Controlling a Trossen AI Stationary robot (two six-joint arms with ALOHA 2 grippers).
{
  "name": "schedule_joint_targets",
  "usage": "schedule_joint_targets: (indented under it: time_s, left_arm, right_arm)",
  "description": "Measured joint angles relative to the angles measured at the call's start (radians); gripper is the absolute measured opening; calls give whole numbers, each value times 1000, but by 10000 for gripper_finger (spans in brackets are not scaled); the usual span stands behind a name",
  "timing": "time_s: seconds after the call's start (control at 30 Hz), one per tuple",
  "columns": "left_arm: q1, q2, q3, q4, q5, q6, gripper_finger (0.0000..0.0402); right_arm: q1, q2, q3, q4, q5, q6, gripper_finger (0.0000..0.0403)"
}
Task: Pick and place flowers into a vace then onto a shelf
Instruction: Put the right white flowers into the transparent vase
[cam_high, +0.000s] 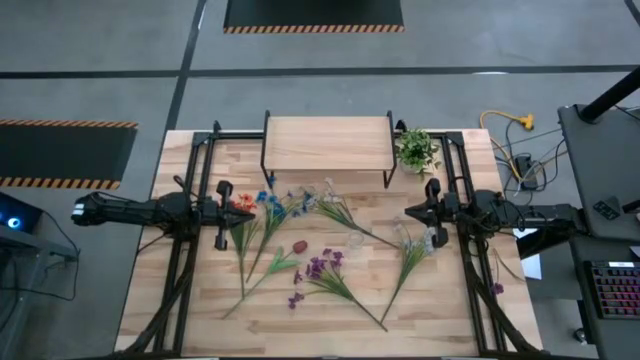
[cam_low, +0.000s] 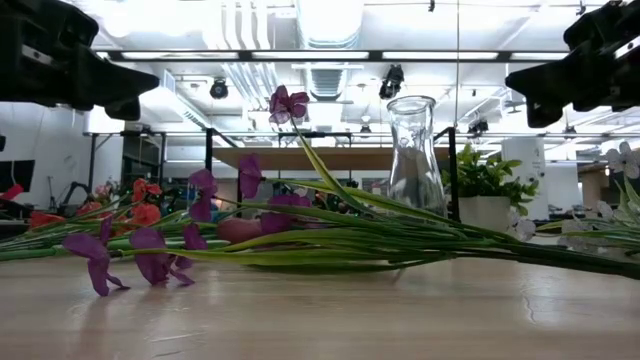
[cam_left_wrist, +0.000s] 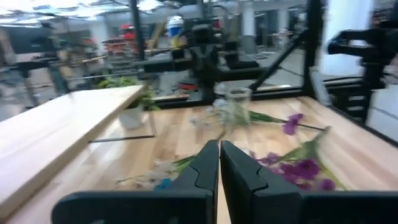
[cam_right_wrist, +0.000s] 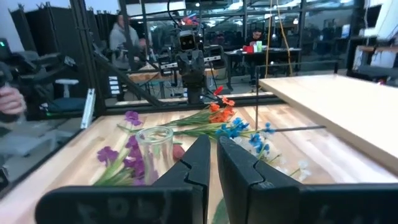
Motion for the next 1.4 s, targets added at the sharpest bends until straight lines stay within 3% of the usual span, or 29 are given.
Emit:
schedule_joint_targets:
  time_s: [0.13, 0.4, 0.53, 0.7, 0.93, 1.4]
  left_arm:
    - [0, 0, 1, 23, -74, -1, 0]
    - [0, 0, 1, 27, -78, -1, 0]
    - [0, -2, 1, 31, -77, -9, 0]
    - [0, 2, 1, 34, -74, -8, 0]
    - [0, 2, 1, 54, -73, -8, 0]
    - [0, 3, 1, 96, -44, -8, 0]
  right_arm:
    - [0, 0, 0, 29, 78, 108, 22]
    - [1, 1, 0, 270, 86, 137, 37]
    - [1, 15, 1, 398, 85, 79, 75]
    - [1, 71, 41, 393, 85, 99, 146]
    - [16, 267, 273, 166, 34, 126, 204]
    - [30, 668, 653, -261, 64, 512, 207]
